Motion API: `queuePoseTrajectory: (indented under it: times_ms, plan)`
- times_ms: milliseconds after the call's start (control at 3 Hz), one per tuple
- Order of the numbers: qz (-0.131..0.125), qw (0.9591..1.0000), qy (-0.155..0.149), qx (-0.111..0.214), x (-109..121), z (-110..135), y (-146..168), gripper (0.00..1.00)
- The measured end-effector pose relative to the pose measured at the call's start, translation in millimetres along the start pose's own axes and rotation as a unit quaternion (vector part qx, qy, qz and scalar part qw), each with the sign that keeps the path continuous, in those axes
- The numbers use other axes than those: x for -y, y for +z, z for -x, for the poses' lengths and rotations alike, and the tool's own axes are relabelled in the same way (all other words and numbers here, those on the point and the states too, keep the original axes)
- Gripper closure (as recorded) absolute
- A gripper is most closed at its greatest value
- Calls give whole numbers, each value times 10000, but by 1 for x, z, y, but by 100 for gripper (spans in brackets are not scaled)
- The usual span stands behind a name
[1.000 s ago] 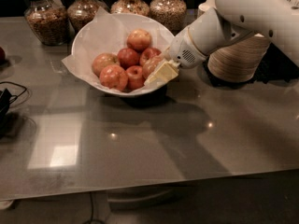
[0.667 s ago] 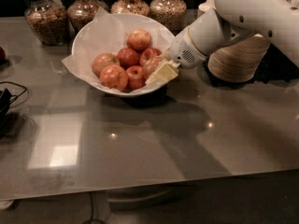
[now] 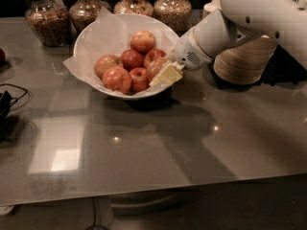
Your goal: Pick apple from white bowl
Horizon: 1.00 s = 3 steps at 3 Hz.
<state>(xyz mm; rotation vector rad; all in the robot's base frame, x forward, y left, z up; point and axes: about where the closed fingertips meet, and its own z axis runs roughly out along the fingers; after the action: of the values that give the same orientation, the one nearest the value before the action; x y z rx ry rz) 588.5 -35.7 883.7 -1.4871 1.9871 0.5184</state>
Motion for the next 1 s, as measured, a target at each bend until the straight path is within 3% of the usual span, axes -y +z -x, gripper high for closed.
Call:
queuePoseTrajectory:
  times_ms: [333, 667, 1000]
  plan:
    - [1, 10000, 0, 0, 0, 0, 0, 100]
    - [179, 9998, -36, 49, -8, 1, -2, 100]
    - [322, 9986, -391, 153, -17, 27, -10, 100]
